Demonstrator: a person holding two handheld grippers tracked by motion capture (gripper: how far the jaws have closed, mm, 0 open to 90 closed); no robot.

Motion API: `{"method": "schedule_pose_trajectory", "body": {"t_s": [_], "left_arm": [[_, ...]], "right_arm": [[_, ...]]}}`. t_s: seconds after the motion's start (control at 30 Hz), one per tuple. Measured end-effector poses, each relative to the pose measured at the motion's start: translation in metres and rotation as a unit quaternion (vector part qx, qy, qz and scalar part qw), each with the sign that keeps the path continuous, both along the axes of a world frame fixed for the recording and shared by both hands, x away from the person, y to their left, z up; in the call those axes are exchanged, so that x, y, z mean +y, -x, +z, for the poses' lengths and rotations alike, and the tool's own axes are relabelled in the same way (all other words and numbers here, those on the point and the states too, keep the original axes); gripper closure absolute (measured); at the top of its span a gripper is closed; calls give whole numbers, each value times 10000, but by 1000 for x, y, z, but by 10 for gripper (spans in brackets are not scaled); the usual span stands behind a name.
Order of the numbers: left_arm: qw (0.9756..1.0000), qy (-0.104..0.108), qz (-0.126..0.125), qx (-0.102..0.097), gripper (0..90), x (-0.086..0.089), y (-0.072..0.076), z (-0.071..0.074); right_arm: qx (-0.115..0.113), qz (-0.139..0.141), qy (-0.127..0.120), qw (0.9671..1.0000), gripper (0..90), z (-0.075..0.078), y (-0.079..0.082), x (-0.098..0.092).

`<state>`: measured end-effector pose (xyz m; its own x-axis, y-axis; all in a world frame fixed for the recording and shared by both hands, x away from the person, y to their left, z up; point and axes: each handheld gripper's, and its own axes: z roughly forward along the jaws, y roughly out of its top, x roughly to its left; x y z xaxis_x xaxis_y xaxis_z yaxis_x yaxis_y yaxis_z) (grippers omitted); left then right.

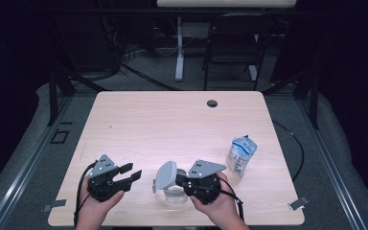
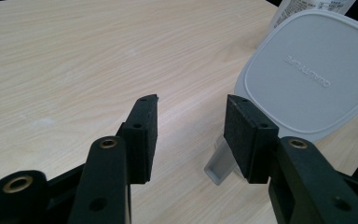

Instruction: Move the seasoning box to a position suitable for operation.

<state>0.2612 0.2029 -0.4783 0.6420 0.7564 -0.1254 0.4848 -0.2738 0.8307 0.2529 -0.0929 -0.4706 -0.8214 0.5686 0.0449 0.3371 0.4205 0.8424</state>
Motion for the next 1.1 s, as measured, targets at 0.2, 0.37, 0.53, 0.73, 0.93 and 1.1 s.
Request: {"method": "schedule_pose_trajectory", "body": {"t_s": [0.2, 0.37, 0.53, 0.73, 0.93, 1.1], "left_arm": [[10000, -45, 19, 81, 549, 4, -3, -2], [10000, -55, 44, 66, 547, 6, -2, 0], [9998, -84, 33, 171, 539, 7, -4, -2], [9999, -50, 9, 124, 515, 8, -3, -1], [9998, -91, -5, 174, 509, 9, -5, -4], [9998, 11, 83, 191, 511, 15, -6, -5]], "right_arm": [[-1, 4, 38, 10000, 861, 1, 0, 3], [-32, -13, 44, 10000, 859, 2, -1, 5], [-19, 3, 66, 10000, 857, 2, -2, 8], [-22, 24, 25, 10000, 854, 3, -1, 12], [-23, 30, 22, 10000, 853, 4, -2, 13], [5, 42, -54, 10000, 850, 3, -5, 16]]}}
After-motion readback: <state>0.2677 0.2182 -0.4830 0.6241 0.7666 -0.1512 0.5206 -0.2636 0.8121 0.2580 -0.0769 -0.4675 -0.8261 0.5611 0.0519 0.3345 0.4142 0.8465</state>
